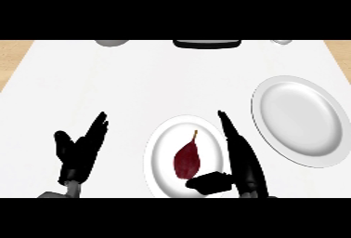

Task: Pick the pear from the plate and place it in the plate

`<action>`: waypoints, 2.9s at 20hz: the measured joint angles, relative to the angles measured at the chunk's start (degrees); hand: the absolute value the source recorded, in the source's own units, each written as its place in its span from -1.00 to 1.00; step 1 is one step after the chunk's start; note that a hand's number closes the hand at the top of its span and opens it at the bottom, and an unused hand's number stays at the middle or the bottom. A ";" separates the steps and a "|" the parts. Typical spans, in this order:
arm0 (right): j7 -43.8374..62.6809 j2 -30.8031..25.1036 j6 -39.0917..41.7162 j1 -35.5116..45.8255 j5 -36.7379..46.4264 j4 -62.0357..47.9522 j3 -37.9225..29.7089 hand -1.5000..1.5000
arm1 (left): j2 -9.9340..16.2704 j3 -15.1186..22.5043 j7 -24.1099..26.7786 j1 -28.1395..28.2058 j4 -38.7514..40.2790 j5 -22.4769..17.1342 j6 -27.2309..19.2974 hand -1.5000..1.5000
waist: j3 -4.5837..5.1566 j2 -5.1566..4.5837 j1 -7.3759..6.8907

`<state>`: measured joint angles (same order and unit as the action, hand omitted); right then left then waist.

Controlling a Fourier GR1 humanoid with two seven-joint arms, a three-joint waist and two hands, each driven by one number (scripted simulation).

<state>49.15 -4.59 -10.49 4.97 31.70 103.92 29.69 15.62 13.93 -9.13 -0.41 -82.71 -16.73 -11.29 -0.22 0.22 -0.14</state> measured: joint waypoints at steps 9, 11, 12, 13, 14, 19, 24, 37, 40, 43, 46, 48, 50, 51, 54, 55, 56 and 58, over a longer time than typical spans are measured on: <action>2.76 3.70 0.71 3.96 5.61 -7.53 -0.10 -1.00 | -1.57 -2.23 -0.47 0.90 -0.55 1.54 1.76 0.00 | 0.01 -0.01 -0.04; 3.28 3.72 1.16 3.97 6.22 -8.01 -0.31 -1.00 | -2.53 -2.16 -0.27 0.25 0.58 2.45 1.76 0.00 | -0.05 0.02 0.01; 3.45 3.90 0.66 4.14 6.66 -8.88 0.28 -1.00 | -2.88 -2.28 -0.16 0.03 1.04 2.83 1.84 0.00 | -0.09 0.06 0.00; 3.27 4.04 -0.10 4.52 6.53 -10.32 0.78 -1.00 | -3.09 -2.42 0.46 0.24 1.13 3.26 1.88 0.00 | -0.11 0.08 -0.04; 2.60 4.16 -0.21 5.16 5.97 -11.68 0.28 -1.00 | -3.18 -2.52 -0.62 0.26 0.26 3.34 1.90 0.00 | -0.08 0.04 -0.08; 1.12 4.50 -1.19 4.79 4.97 -14.48 1.61 -1.00 | -4.37 -3.50 -1.56 -0.33 0.41 4.68 2.20 0.00 | -0.04 0.04 -0.04; -0.68 4.51 -0.44 6.73 3.04 -18.84 2.74 1.00 | -4.10 -4.74 -2.18 0.23 -0.35 4.63 3.81 0.00 | 0.04 0.08 -0.12; -2.28 4.43 -1.13 7.66 13.16 -22.94 7.85 1.00 | -5.82 -6.10 -0.72 0.80 0.51 6.68 4.90 0.00 | 0.00 0.45 0.10; 3.84 4.53 -0.09 7.82 20.07 -20.56 14.76 1.00 | -5.86 -6.27 -0.86 0.92 0.54 6.42 5.20 0.00 | 0.10 0.69 0.24; 7.80 4.48 -1.12 7.87 26.92 -17.21 20.56 1.00 | -5.99 -6.41 -0.69 1.21 0.41 6.36 5.45 0.00 | 0.07 0.55 0.27; 8.86 4.43 -3.61 8.95 34.35 -13.80 23.05 1.00 | -5.90 -6.76 -0.46 1.44 0.31 6.30 5.59 0.00 | 0.03 0.48 0.42; 9.69 4.36 -4.75 9.07 39.66 -11.43 23.98 1.00 | -6.07 -6.56 -0.56 2.03 -0.57 6.59 5.22 0.00 | 0.03 0.49 0.51; 10.23 4.31 -5.60 8.13 44.26 -8.61 24.33 1.00 | -5.92 -6.58 -0.33 2.69 -1.06 6.56 5.52 0.00 | 0.02 0.48 0.64; 10.35 4.30 -6.36 7.50 46.09 -7.10 24.15 1.00 | -6.05 -6.54 -0.04 2.80 -0.87 6.73 5.47 0.00 | 0.00 0.46 0.77; 11.39 4.24 -8.25 5.87 51.10 -3.23 23.13 1.00 | -5.88 -6.62 -0.85 2.79 -1.31 6.64 5.58 0.00 | -0.01 0.42 0.96; 11.35 4.25 -8.81 5.44 51.79 -1.57 21.83 1.00 | -5.88 -6.66 -0.77 2.83 -1.23 6.71 5.58 0.00 | -0.02 0.38 1.03; 11.33 4.24 -9.58 4.77 52.61 -0.38 20.97 1.00 | -5.95 -6.68 -1.01 2.72 -1.22 6.72 5.52 0.00 | -0.03 0.33 1.03; 11.07 4.26 -10.84 2.73 54.10 2.15 18.82 1.00 | -5.89 -6.54 -1.23 2.89 -1.73 6.86 5.59 0.00 | -0.02 0.27 1.04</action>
<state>60.21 -0.33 -21.33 7.70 85.80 106.06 48.51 9.73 7.39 -10.36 2.48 -84.44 -9.87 -5.70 -0.24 0.49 0.91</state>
